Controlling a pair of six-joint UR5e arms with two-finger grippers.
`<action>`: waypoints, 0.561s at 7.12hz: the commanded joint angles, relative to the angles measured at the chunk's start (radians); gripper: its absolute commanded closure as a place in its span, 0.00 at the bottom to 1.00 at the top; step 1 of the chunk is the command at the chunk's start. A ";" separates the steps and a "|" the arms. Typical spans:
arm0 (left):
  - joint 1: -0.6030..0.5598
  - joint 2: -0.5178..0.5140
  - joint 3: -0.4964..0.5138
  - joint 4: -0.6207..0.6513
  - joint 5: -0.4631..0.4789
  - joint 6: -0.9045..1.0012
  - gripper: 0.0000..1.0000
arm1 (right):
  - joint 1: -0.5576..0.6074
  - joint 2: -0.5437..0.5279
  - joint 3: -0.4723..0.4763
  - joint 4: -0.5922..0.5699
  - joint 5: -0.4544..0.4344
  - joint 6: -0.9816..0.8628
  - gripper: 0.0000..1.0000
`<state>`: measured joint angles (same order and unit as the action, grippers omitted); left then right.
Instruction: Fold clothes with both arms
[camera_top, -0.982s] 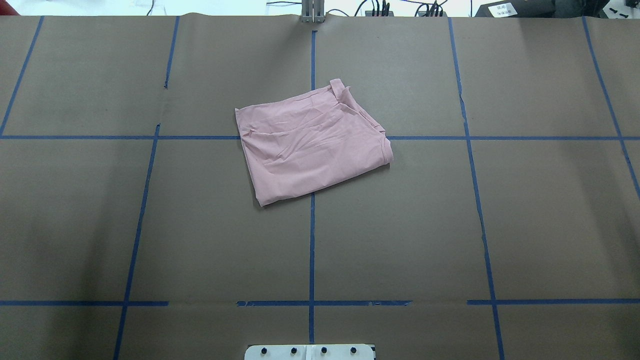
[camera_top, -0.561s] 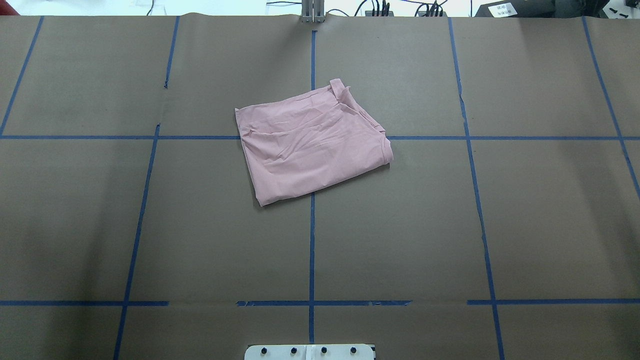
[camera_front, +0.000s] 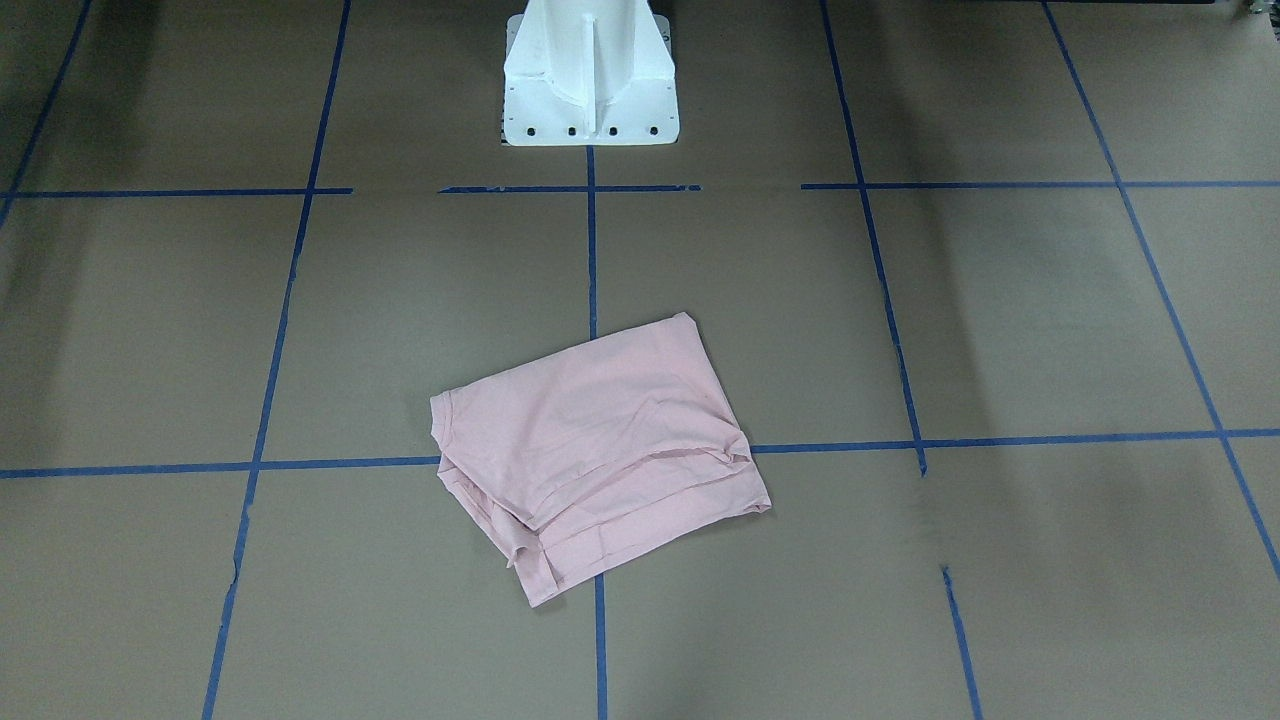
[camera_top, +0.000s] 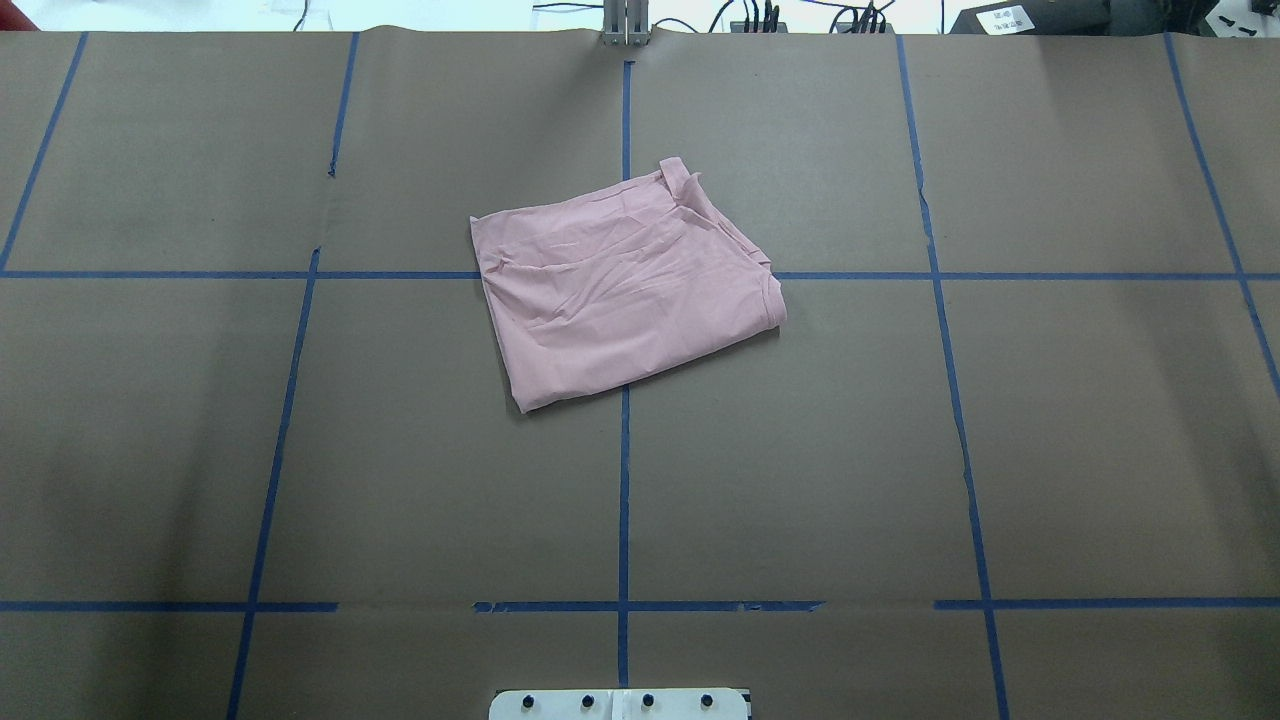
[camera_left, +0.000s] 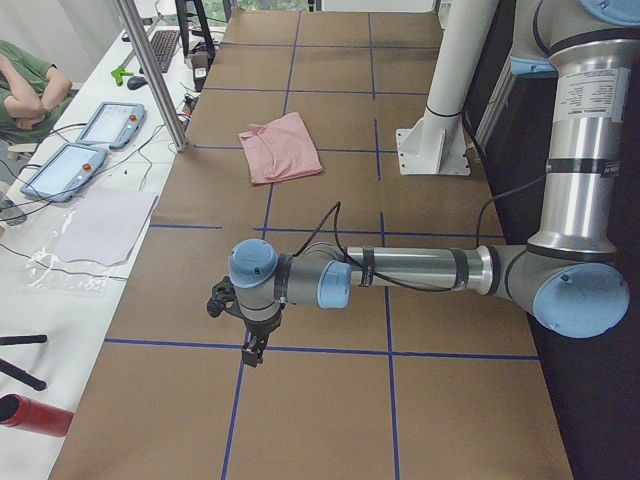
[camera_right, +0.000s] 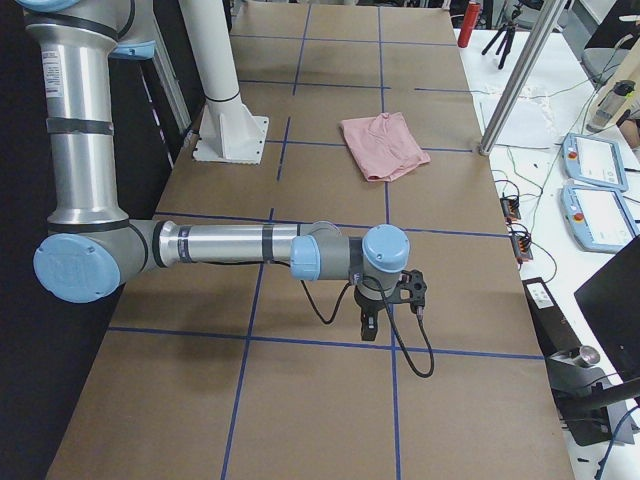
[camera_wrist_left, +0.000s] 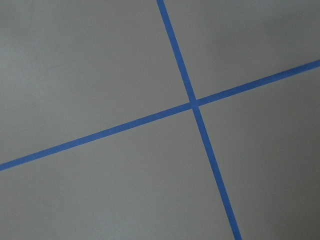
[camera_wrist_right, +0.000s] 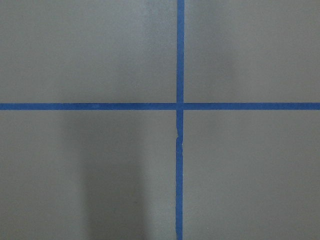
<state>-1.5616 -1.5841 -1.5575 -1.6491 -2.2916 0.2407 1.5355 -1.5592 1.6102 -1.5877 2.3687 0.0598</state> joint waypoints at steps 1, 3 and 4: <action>-0.009 -0.010 -0.003 0.040 -0.006 -0.150 0.00 | 0.000 -0.001 -0.001 0.000 0.000 -0.002 0.00; -0.008 -0.010 -0.003 0.040 -0.051 -0.233 0.00 | 0.000 -0.001 -0.001 0.002 -0.005 -0.003 0.00; -0.008 -0.011 -0.003 0.040 -0.049 -0.233 0.00 | 0.000 -0.001 -0.001 0.002 -0.008 -0.003 0.00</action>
<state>-1.5690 -1.5938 -1.5599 -1.6102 -2.3358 0.0236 1.5355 -1.5600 1.6092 -1.5863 2.3643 0.0570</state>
